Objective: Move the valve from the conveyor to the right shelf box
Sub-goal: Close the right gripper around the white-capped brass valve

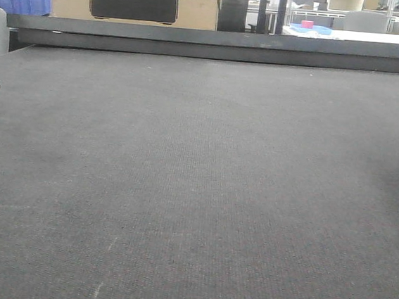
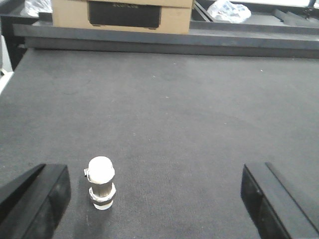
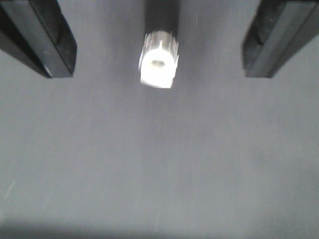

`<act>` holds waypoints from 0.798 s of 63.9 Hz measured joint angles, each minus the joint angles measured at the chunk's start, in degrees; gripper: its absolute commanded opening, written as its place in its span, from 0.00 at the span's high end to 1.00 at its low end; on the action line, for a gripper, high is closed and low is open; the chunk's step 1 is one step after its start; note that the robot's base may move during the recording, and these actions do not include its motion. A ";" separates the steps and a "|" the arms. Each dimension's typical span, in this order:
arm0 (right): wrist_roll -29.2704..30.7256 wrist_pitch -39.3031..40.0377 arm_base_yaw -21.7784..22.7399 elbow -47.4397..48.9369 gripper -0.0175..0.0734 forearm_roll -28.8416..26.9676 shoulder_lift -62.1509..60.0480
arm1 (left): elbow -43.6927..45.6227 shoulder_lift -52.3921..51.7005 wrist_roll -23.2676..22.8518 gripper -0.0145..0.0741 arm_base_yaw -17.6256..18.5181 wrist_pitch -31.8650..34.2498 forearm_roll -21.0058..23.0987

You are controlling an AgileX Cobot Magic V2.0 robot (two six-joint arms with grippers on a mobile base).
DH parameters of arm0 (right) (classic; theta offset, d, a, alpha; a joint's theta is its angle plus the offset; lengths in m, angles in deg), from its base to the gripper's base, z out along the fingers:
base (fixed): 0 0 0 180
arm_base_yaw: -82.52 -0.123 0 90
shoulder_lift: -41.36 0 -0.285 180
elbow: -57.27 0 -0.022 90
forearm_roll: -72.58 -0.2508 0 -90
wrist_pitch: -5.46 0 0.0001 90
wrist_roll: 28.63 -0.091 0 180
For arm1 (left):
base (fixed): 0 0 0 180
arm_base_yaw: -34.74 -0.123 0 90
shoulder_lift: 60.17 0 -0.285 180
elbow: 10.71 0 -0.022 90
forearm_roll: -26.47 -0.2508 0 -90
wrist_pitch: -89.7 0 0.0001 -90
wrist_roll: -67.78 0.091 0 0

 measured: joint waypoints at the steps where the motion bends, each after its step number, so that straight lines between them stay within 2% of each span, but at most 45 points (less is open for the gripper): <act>1: 0.00 -1.31 0.00 0.96 0.18 -0.11 1.22 | 0.00 0.00 0.00 0.16 0.00 0.00 0.00; 8: 0.00 -10.36 -0.04 7.55 0.18 0.37 10.15 | 0.00 0.00 0.00 0.16 0.27 0.00 0.11; 17: 0.00 -15.81 -0.04 12.17 0.18 1.40 17.93 | 0.00 0.00 0.00 0.16 1.25 -0.08 0.11; 32: 0.04 -17.07 -0.04 12.88 0.18 2.00 27.83 | 0.00 0.00 0.00 0.16 1.37 -0.08 0.11; 51: 0.04 -13.09 -0.04 12.92 0.18 2.00 38.33 | 0.00 0.00 0.00 0.16 1.37 -0.08 0.11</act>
